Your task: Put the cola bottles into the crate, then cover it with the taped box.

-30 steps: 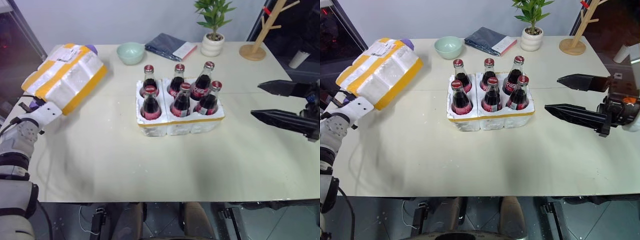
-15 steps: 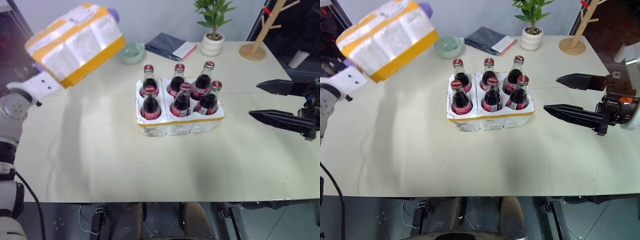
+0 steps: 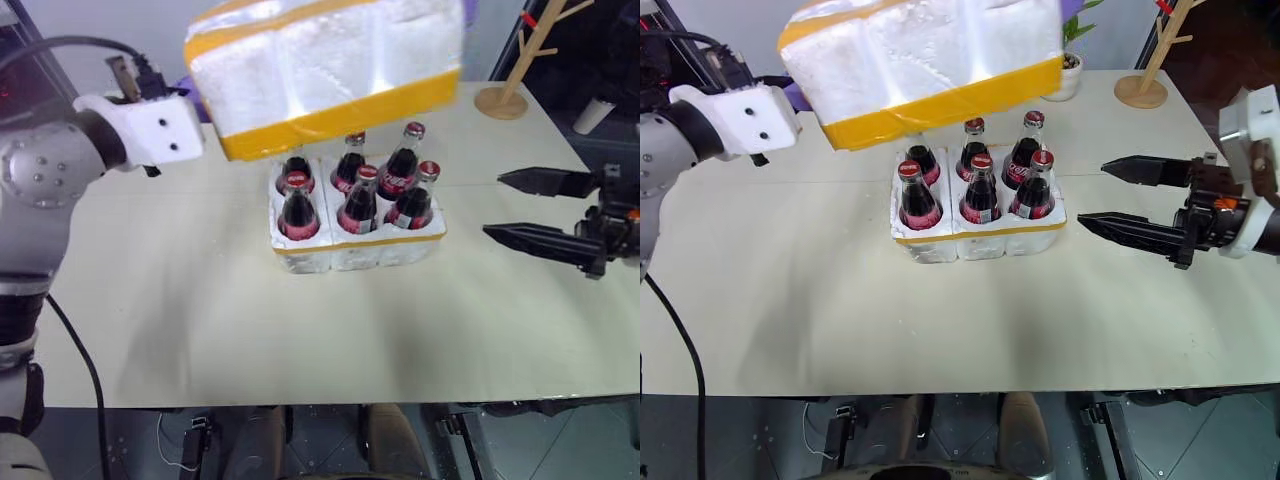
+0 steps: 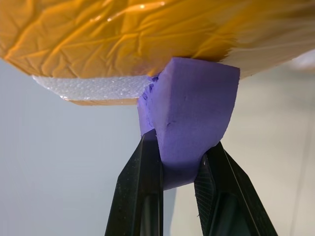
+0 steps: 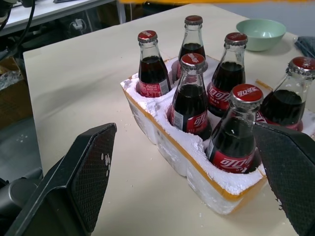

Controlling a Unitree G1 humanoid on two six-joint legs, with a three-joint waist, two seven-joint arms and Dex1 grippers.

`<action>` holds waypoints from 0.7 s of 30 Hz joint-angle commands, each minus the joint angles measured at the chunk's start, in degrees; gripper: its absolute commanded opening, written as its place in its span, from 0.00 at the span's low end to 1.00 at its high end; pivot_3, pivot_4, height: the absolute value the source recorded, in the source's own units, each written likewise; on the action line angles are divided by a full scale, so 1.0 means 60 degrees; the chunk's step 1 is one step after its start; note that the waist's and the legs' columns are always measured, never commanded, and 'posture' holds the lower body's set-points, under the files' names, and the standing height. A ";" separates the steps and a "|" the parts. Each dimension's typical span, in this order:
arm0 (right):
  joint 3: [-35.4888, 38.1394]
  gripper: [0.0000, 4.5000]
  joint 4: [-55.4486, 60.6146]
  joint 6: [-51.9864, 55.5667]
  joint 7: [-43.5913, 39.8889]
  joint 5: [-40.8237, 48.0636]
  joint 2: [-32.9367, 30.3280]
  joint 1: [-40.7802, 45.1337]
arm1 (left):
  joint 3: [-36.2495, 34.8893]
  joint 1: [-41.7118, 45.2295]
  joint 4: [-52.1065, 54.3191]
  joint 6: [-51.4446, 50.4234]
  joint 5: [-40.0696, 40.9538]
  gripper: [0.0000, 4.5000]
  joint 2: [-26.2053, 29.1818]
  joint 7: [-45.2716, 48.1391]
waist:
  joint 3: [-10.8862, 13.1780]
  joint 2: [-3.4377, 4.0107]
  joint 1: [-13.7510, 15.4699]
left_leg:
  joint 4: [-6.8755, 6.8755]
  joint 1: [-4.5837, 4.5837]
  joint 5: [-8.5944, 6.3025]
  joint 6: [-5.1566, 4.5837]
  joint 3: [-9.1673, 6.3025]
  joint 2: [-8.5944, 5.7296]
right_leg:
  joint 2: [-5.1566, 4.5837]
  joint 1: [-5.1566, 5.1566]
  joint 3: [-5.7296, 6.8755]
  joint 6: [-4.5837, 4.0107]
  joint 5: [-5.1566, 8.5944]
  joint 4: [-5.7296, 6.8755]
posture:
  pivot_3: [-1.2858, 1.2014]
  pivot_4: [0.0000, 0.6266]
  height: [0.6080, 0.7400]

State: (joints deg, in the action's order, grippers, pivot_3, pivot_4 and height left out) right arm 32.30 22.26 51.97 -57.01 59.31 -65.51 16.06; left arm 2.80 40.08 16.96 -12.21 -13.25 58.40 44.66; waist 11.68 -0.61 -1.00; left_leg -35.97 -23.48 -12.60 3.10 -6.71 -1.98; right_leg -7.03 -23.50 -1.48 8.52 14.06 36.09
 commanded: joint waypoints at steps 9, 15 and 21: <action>0.0265 1.00 0.0106 -0.0099 0.0375 0.0163 0.0275 0.0100 | 0.0913 -0.0756 0.1234 0.0629 -0.1730 0.29 0.0079 0.0255 | 0.0001 -0.0002 0.0047 | -0.0004 0.0005 0.0000 0.0000 0.0000 0.0000 | 0.0000 0.0010 0.0000 -0.0001 0.0000 -0.0002 | 0.52 0.24 0.99; 0.0311 1.00 0.0047 -0.0026 0.0546 0.0294 0.0290 0.0152 | 0.0582 -0.1315 0.0828 0.1729 -0.2220 0.80 0.0325 -0.0075 | 0.0002 -0.0002 0.0012 | -0.0002 0.0006 0.0000 -0.0001 0.0000 0.0000 | 0.0000 0.0010 0.0000 -0.0001 0.0001 -0.0005 | 0.52 0.24 0.99; 0.0420 1.00 0.0127 -0.0008 0.0585 0.0311 0.0263 -0.0027 | -0.0493 -0.3274 0.0873 0.2412 -0.1708 0.80 0.0503 -0.0242 | 0.0002 -0.0001 0.0002 | 0.0001 0.0009 -0.0002 -0.0004 0.0000 0.0001 | 0.0000 0.0008 -0.0001 -0.0002 0.0001 -0.0004 | 0.52 0.24 0.99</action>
State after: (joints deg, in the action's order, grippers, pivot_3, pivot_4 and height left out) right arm 32.39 22.29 52.15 -53.28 60.05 -63.87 15.85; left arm 3.84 21.71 20.44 1.83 -25.36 60.71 42.97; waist 11.69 -0.62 -0.99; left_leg -35.97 -23.43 -12.62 3.07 -6.70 -1.97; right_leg -7.03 -23.45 -1.49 8.51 14.07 36.07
